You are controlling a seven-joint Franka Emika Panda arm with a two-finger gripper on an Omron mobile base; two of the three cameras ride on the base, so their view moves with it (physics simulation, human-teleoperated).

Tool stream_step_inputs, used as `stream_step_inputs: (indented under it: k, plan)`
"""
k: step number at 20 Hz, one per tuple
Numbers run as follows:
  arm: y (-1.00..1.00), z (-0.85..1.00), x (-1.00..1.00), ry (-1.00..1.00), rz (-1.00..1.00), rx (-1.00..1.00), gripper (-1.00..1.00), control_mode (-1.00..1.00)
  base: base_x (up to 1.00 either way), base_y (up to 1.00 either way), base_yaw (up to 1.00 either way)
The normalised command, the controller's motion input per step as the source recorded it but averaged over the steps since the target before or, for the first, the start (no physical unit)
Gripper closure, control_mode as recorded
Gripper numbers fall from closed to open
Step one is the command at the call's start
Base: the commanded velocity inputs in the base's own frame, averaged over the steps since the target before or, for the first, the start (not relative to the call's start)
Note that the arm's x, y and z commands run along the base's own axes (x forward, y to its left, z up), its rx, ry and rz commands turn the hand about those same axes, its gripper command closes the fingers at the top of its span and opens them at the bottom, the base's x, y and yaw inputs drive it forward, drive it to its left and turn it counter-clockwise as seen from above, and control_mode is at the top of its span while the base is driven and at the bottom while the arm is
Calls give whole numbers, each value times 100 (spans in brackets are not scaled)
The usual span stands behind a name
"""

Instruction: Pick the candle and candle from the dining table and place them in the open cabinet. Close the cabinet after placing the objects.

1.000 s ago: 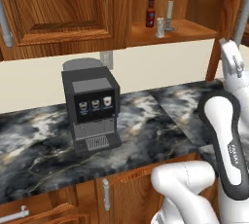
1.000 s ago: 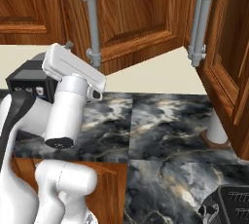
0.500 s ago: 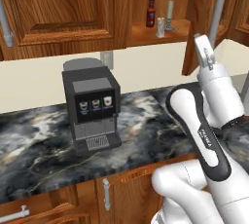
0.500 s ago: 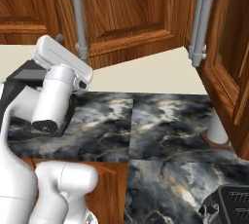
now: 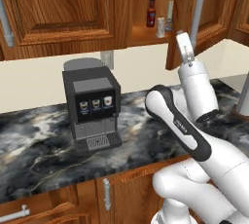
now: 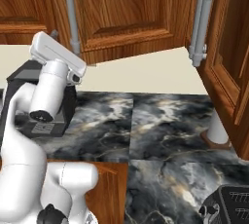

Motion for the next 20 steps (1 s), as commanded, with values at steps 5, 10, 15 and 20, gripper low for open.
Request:
stream_step_inputs:
  k: [5,10,15,20]
  plan:
    - [-14,9,62,-3,0,0,-100,-100,0,0,0]
    - [-16,4,72,0,0,0,-100,-100,0,0,0]
    - [-18,3,82,-1,0,0,-100,-100,0,0,0]
    - [-19,2,94,0,0,0,-100,-100,0,0,0]
